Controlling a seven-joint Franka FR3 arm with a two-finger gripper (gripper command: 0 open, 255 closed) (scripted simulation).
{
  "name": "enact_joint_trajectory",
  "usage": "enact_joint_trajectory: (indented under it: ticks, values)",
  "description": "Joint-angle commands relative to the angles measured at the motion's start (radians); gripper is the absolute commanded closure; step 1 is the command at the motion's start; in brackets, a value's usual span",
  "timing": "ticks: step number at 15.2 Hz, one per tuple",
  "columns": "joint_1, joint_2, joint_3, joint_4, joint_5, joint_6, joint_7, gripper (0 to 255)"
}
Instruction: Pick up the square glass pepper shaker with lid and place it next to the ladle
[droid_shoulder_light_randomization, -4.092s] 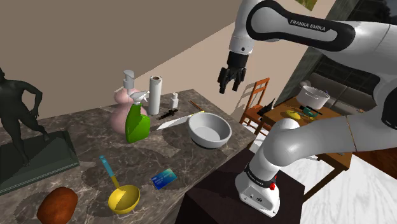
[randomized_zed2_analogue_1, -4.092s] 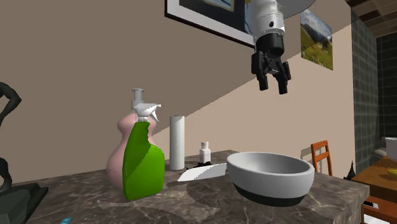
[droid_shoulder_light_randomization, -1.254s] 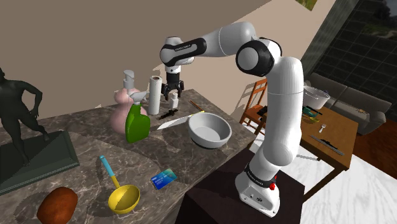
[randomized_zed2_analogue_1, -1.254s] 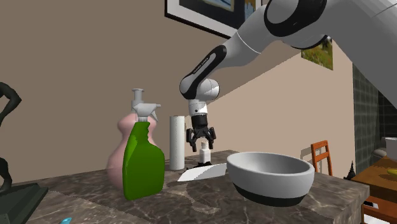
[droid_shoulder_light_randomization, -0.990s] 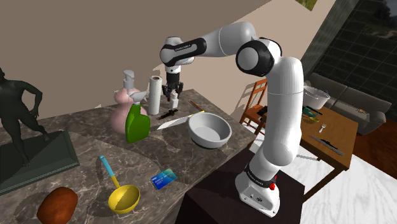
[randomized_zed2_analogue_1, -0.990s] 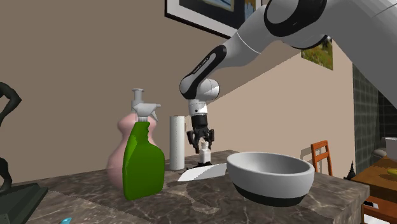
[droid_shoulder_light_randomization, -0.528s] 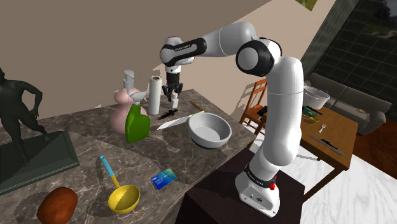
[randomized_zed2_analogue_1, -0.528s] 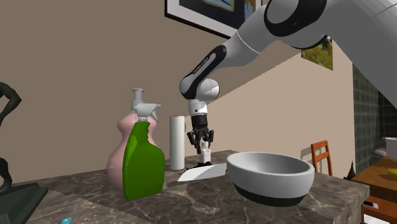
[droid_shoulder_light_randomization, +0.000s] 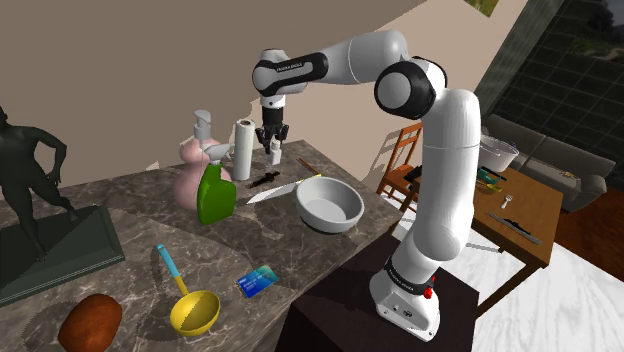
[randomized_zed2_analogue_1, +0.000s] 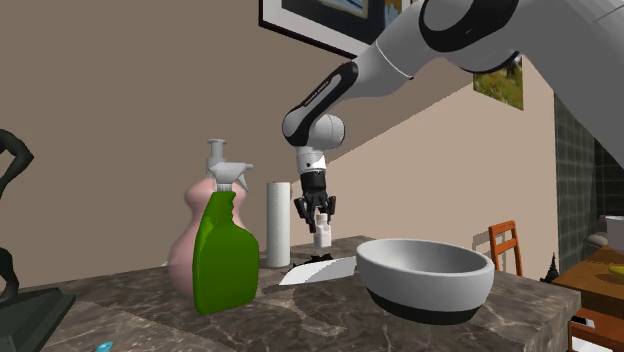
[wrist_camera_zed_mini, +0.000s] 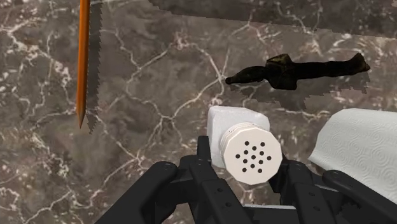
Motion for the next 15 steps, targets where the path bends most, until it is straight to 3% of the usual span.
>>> enact_joint_trajectory:
  ticks: [1, 15]
  values:
    - [-0.001, -0.008, -0.001, 0.015, -0.001, -0.023, 0.0, 255]
    - [-0.002, -0.049, -0.003, 0.144, -0.006, -0.193, 0.003, 255]
